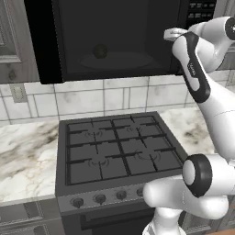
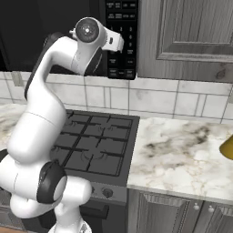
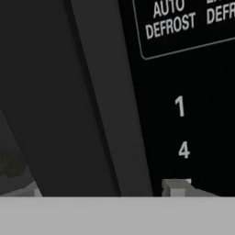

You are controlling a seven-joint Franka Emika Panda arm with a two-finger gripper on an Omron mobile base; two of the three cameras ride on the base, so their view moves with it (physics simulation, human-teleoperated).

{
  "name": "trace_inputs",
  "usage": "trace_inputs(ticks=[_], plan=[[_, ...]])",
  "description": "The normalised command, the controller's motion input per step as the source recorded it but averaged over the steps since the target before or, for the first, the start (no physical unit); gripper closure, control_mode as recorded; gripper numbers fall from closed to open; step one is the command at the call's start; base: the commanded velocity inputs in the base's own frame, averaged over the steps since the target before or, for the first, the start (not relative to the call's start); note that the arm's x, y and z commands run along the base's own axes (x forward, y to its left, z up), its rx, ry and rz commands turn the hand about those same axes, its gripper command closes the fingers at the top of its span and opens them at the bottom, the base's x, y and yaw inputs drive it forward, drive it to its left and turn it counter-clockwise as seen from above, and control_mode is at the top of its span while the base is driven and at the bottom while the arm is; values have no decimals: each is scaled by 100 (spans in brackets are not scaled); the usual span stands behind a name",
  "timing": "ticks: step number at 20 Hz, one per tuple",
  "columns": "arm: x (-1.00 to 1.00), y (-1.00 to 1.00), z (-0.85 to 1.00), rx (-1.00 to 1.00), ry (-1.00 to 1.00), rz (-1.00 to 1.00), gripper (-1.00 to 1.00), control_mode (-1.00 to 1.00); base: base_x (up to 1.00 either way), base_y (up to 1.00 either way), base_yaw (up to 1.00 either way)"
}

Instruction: Open the microwave door.

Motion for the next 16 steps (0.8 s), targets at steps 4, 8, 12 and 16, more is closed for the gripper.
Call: trace_inputs(ticks=[4, 8, 12, 16], plan=[[53, 0, -46, 0, -22, 0, 100, -100, 0, 0, 0], [38, 0, -15, 0, -7, 0, 100, -100, 0, 0, 0], [-18, 0, 0, 0, 8, 1, 100, -100, 0, 0, 0], [-84, 0, 0, 0, 9, 12, 100, -100, 0, 0, 0]])
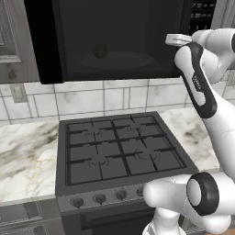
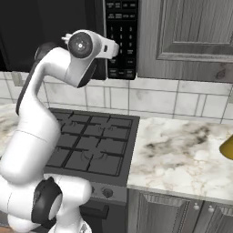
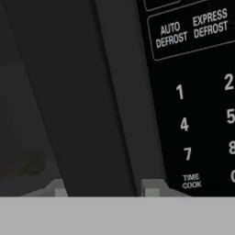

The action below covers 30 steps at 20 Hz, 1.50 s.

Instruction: Open the microwave door.

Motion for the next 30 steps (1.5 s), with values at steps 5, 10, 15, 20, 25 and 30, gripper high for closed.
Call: trace_inputs(ticks=[5, 10, 15, 20, 25, 30], plan=[[-100, 0, 0, 0, 2, 21, 100, -100, 0, 0, 0], [-100, 0, 0, 0, -4, 31, 100, -100, 0, 0, 0], [-100, 0, 0, 0, -7, 34, 100, -100, 0, 0, 0], [-87, 6, 1, -3, -11, 23, 100, -100, 0, 0, 0], [-59, -3, 11, -10, -18, 5, -100, -100, 0, 0, 0], [-18, -35, 2, -14, -29, 0, -100, -100, 0, 0, 0]])
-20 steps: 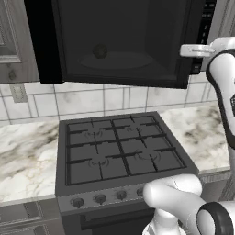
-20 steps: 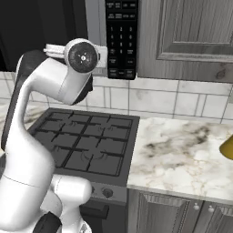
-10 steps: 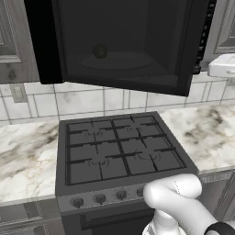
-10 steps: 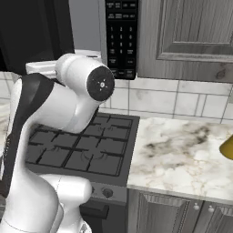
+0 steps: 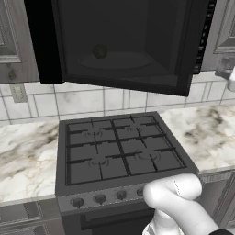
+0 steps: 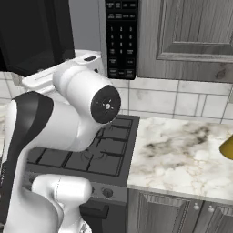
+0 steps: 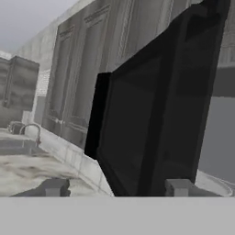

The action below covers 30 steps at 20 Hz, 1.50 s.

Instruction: Open the microwave door.

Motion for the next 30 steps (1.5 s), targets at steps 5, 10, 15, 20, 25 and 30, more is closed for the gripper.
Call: trace_inputs(ticks=[5, 10, 15, 20, 25, 30], plan=[[-2, -46, 5, -24, -35, 5, -100, -100, 0, 0, 0], [11, -26, 0, -43, -31, 6, -100, -100, 0, 0, 0], [42, -16, 0, -45, -24, 8, -100, -100, 0, 0, 0], [78, 0, 0, -26, -7, 2, -100, -100, 0, 0, 0], [87, 0, -5, -8, 0, 0, -100, -100, 0, 0, 0], [63, 24, -14, -6, 0, 0, -100, -100, 0, 0, 0]])
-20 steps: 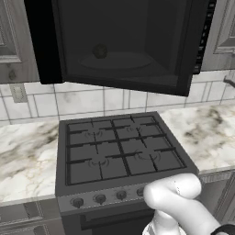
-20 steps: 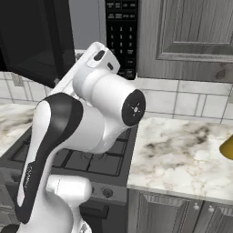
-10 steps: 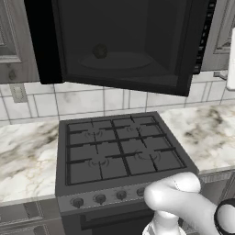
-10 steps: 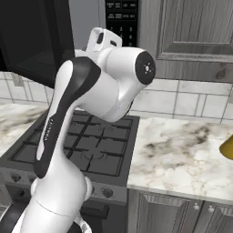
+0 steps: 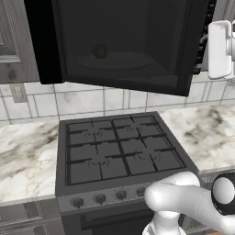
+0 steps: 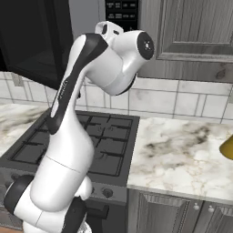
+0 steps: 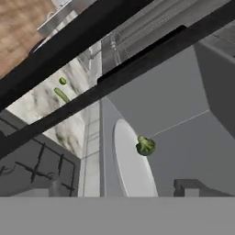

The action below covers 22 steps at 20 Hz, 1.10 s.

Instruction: Open the microwave door.

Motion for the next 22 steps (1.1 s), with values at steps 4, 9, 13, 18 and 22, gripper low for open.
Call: trace_inputs(ticks=[4, 9, 13, 18, 22], plan=[[26, 50, -15, -8, -3, 5, -100, -100, 0, 0, 0], [0, 71, -5, -8, -10, 14, -100, -100, 0, 0, 0], [-20, 85, 0, -6, -14, 21, -100, -100, 0, 0, 0], [-70, 87, 0, 0, -20, 32, -100, -100, 0, 0, 0], [-62, 89, 0, 0, -21, 35, -100, -100, 0, 0, 0]])
